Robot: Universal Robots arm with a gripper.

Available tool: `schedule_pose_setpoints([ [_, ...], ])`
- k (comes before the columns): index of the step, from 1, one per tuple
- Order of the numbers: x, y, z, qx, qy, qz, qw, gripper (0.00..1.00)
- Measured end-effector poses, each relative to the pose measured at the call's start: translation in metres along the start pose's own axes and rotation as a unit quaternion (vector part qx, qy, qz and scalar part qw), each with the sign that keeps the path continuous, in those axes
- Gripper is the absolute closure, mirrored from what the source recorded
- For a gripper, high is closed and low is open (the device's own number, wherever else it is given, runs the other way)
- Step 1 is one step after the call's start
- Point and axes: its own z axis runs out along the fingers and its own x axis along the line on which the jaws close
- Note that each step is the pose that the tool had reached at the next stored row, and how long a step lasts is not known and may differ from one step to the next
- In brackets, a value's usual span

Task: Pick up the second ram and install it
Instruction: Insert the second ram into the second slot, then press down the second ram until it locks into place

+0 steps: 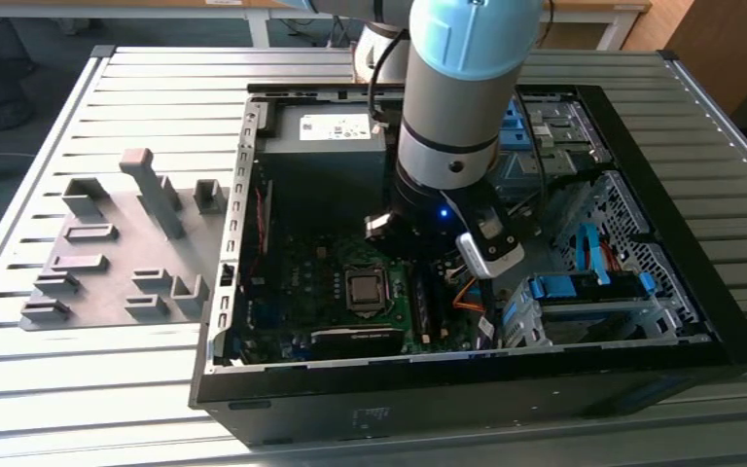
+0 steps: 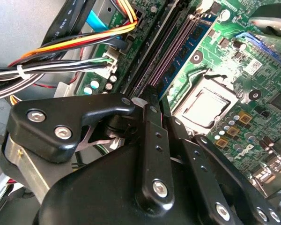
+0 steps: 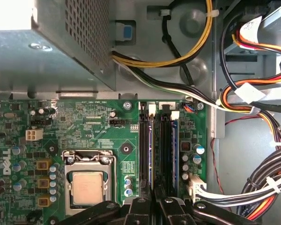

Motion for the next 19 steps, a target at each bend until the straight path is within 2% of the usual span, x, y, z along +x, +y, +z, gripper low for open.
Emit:
schedule_pose_setpoints([
  [11, -0.001, -0.0007, 0.0003, -0.0006, 0.0006, 0.004, 1.0, 0.86],
  [19, -0.001, -0.0005, 0.0021, -0.0036, 0.0007, 0.004, 1.0, 0.86],
])
